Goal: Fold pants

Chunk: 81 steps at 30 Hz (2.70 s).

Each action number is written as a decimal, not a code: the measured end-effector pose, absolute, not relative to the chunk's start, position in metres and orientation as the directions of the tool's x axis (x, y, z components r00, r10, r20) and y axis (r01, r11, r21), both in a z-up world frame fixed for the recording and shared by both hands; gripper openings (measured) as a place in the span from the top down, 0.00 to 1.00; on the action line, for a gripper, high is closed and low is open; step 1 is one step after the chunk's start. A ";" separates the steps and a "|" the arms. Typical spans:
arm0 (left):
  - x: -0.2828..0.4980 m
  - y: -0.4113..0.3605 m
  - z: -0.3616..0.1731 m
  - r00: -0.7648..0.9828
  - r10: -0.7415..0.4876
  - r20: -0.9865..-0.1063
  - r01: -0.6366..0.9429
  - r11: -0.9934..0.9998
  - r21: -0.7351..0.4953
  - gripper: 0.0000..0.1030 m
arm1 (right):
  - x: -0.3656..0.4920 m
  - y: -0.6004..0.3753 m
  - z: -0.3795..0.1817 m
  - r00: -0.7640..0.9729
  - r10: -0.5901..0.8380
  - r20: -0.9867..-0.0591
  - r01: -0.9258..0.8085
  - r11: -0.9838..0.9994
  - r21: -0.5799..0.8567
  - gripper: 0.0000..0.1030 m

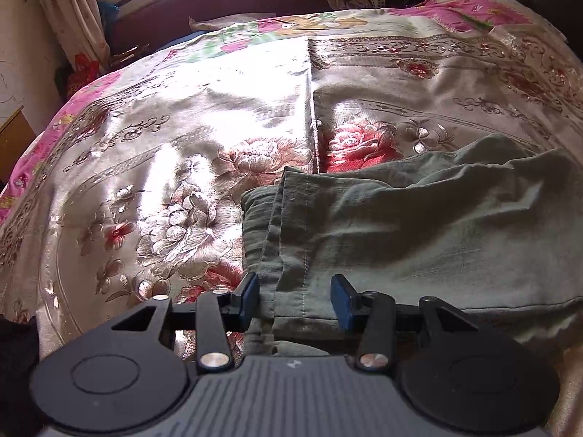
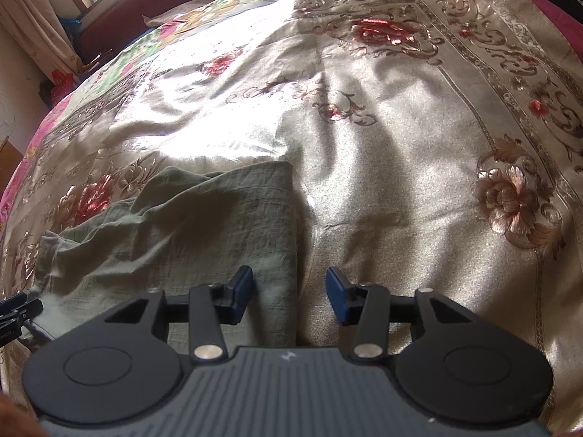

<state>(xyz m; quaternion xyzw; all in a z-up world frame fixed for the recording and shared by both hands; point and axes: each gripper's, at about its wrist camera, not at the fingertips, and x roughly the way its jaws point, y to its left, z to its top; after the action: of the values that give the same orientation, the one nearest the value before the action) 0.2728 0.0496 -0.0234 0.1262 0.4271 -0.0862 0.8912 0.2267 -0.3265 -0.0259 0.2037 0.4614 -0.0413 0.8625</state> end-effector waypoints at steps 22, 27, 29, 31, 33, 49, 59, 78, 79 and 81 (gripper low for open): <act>0.268 0.062 -0.027 0.661 -0.025 -0.750 0.225 0.960 0.165 0.43 | 0.235 -0.316 -0.041 0.550 0.368 -0.749 0.199 0.813 0.546 0.84; 0.262 0.075 -0.021 0.707 -0.018 -0.707 0.185 0.970 0.161 0.42 | 0.234 -0.319 -0.053 0.559 0.390 -0.732 0.200 0.793 0.575 0.76; 0.262 0.082 -0.024 0.698 -0.023 -0.715 0.168 0.977 0.133 0.38 | 0.233 -0.316 -0.056 0.564 0.400 -0.722 0.181 0.794 0.581 0.71; 0.265 0.087 -0.029 0.671 -0.050 -0.739 0.153 0.986 0.072 0.37 | 0.233 -0.312 -0.058 0.569 0.403 -0.717 0.168 0.796 0.581 0.69; 0.269 0.088 -0.034 0.645 -0.090 -0.759 0.161 0.987 0.020 0.32 | 0.235 -0.308 -0.058 0.562 0.416 -0.715 0.142 0.803 0.579 0.62; 0.233 0.086 -0.023 0.636 -0.214 -0.741 0.196 0.974 -0.113 0.68 | 0.205 -0.328 -0.033 0.632 0.406 -0.660 0.139 0.779 0.612 0.94; 0.171 0.075 -0.020 0.620 -0.243 -0.746 0.244 0.963 -0.110 0.82 | 0.144 -0.356 -0.015 0.640 0.353 -0.683 0.183 0.793 0.581 0.94; 0.203 0.054 -0.043 0.602 -0.276 -0.749 0.261 0.955 -0.143 0.33 | 0.114 -0.350 -0.034 0.657 0.333 -0.677 0.196 0.792 0.579 0.75; 0.204 0.051 -0.045 0.596 -0.277 -0.753 0.259 0.955 -0.147 0.33 | 0.115 -0.350 -0.037 0.651 0.335 -0.681 0.197 0.792 0.578 0.75; 0.204 0.044 -0.045 0.584 -0.273 -0.764 0.261 0.955 -0.142 0.48 | 0.119 -0.348 -0.043 0.630 0.333 -0.702 0.211 0.796 0.567 0.75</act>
<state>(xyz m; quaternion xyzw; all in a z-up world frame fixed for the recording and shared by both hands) 0.2041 0.0443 -0.0452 -0.0070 0.4304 -0.1501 0.8901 0.1191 -0.3483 -0.0427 0.3170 0.4289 0.0362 0.8452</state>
